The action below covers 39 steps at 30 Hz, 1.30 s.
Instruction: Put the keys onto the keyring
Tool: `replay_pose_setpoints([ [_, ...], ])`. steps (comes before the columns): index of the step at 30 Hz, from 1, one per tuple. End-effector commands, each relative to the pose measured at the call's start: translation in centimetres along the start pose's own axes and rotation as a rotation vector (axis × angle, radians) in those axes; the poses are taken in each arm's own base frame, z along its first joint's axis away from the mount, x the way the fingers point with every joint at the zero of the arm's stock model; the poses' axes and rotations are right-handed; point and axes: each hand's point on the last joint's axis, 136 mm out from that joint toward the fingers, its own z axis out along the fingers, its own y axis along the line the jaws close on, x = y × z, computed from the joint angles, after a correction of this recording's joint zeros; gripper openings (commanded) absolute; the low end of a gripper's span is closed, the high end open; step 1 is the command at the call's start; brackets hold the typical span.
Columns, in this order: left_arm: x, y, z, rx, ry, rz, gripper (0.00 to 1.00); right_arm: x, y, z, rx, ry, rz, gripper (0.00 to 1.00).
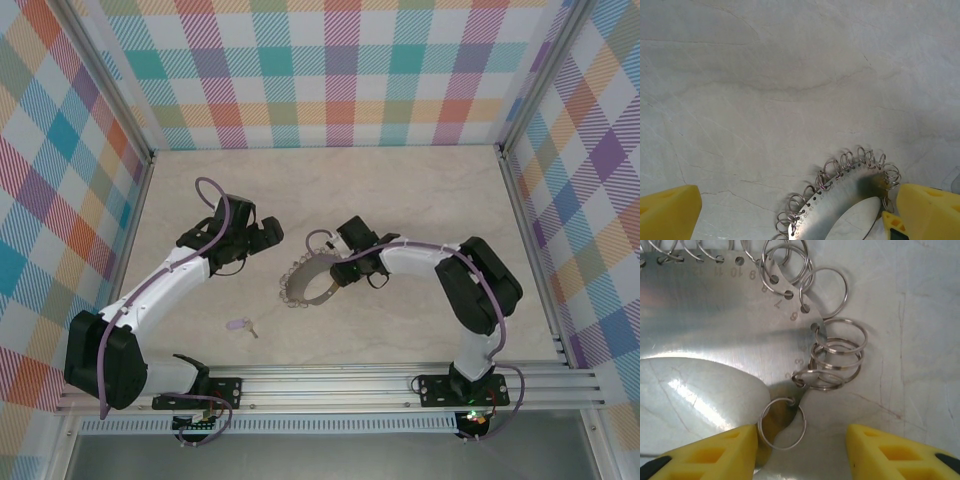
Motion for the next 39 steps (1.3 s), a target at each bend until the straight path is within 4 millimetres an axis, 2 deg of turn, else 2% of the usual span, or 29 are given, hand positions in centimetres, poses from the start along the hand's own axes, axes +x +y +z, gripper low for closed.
replay_pose_setpoints([
  [1, -0.7, -0.7, -0.8, 0.021, -0.019, -0.001, 1.00, -0.8, 0.2, 0.4, 0.000, 0.001, -0.034, 0.48],
  [8, -0.9, -0.8, -1.1, 0.028, -0.030, -0.005, 1.00, -1.0, 0.1, 1.1, 0.006, 0.010, -0.047, 0.42],
  [13, -0.8, -0.8, -1.2, 0.030, -0.029, -0.006, 1.00, -0.9, 0.1, 1.3, 0.004, 0.021, -0.053, 0.33],
  [23, -0.7, -0.9, -1.2, 0.042, -0.024, -0.011, 1.00, -0.9, 0.5, -0.3, -0.015, 0.014, -0.047, 0.00],
  [27, -0.6, -0.8, -1.4, 0.047, -0.026, -0.014, 1.00, 0.1, 0.7, -1.1, -0.026, 0.021, -0.016, 0.00],
  [32, 0.0, -1.0, -1.6, 0.075, -0.014, -0.031, 1.00, 2.2, 1.2, -2.5, -0.051, 0.037, 0.057, 0.00],
  [39, 1.3, -1.5, -1.3, 0.136, 0.027, -0.065, 1.00, 4.7, 3.7, -4.1, -0.189, 0.044, 0.180, 0.00],
])
